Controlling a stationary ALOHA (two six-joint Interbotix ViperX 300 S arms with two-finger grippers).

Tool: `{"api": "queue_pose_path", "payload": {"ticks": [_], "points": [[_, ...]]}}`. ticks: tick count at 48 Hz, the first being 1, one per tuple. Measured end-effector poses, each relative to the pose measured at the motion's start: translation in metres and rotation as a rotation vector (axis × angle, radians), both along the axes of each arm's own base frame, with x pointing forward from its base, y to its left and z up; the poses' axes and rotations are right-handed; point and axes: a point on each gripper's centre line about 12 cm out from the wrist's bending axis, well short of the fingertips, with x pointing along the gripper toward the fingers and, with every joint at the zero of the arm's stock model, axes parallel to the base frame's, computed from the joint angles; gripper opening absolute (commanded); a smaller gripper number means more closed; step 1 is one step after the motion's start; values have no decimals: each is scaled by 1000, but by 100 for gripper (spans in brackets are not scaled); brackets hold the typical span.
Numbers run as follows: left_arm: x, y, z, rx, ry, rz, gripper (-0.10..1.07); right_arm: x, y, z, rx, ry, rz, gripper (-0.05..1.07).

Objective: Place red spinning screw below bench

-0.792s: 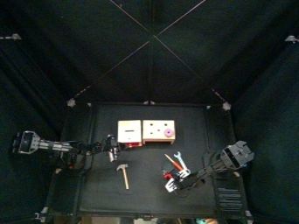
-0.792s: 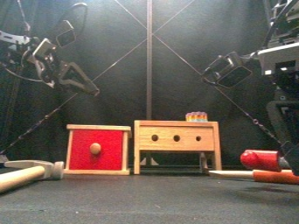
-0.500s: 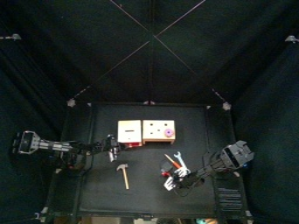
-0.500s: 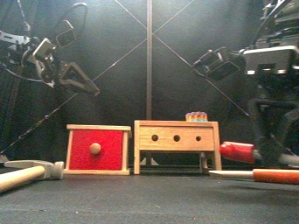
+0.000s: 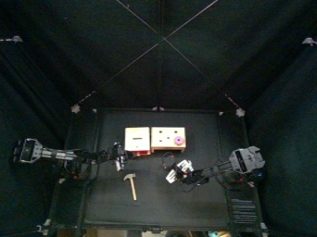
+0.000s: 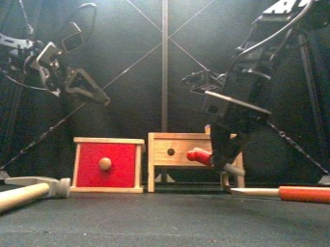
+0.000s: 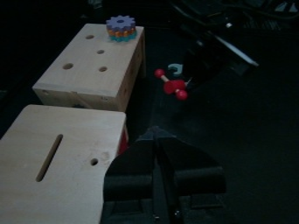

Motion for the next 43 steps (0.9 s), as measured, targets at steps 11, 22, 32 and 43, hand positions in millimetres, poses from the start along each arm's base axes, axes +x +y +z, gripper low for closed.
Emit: {"api": "queue_pose_path", "payload": {"ticks": [11,22,32,43], "points": [[0,0,0,0,0,0,40,9,-14,-9,-14,-6,24,58],[-1,0,-3,0,8,2,40,10,-16,-9,-24,-6,32,68],[-1,0,-2,-1,6,2,40,10,-16,-9,-24,-6,32,68],[-1,0,-2,-1,6,2,40,10,-14,-8,-23,-9,35,68]]}}
